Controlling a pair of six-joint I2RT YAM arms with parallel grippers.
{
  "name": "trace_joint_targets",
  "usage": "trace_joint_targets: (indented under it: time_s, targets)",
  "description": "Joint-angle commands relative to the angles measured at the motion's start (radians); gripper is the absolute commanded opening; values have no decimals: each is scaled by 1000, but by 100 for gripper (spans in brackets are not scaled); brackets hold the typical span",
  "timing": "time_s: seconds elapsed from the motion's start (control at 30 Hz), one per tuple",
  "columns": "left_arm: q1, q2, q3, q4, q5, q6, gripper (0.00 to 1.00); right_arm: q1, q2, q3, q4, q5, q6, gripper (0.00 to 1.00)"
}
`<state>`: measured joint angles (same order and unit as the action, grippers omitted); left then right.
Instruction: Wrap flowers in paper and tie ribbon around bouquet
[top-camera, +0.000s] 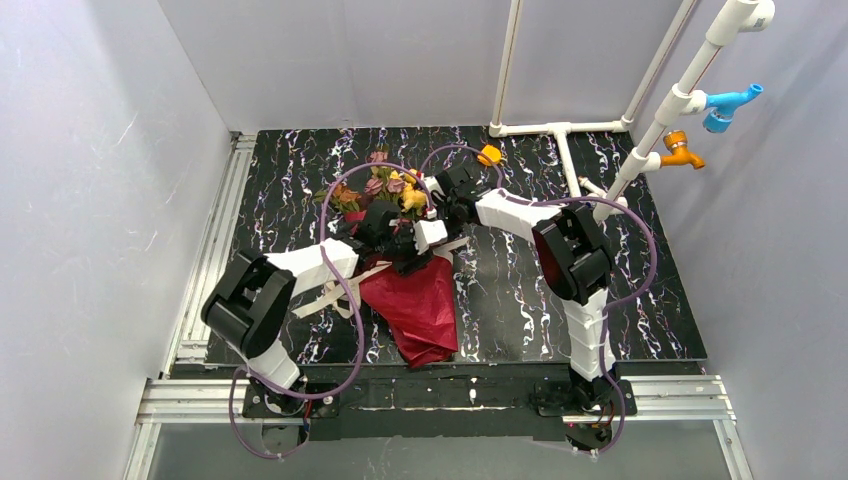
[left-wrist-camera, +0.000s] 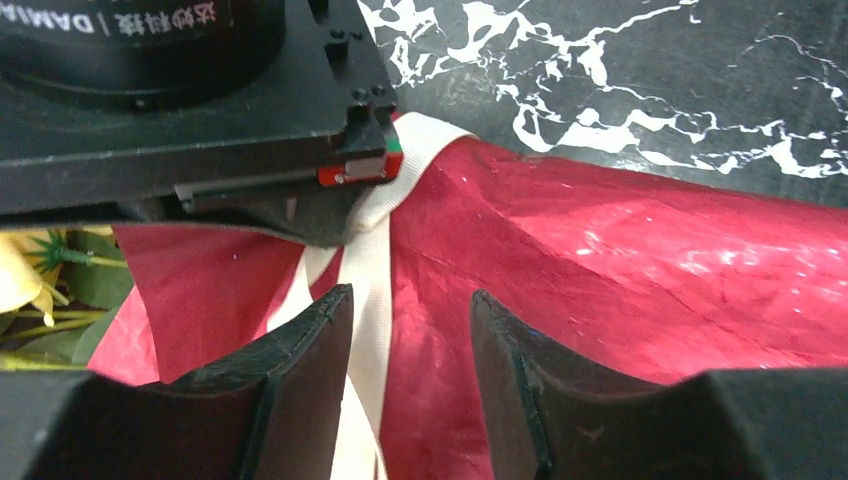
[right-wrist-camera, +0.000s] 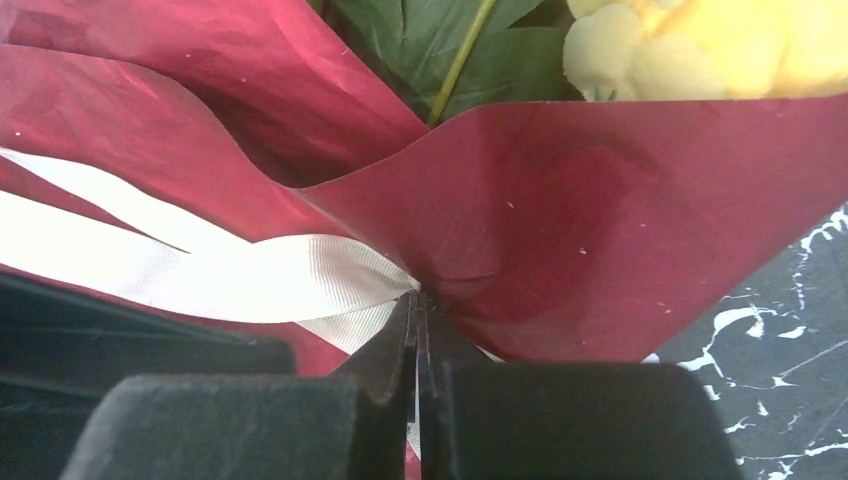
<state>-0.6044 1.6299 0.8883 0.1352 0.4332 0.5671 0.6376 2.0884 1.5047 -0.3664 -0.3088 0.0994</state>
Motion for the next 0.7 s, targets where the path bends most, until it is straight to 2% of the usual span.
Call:
trace_joint_targets:
  time_s: [0.0,0.4,0.67]
  targets:
    - [-5,36,42,61,25,33,43,-5,20,52,-34,-67,-1,1]
    - [-5,117,47,106,-67,65,43,-23,31,63,-43,-124,10,1]
    - [-16,155,35,118,-125,97,36,-24,34,60,-15,-148,33,1]
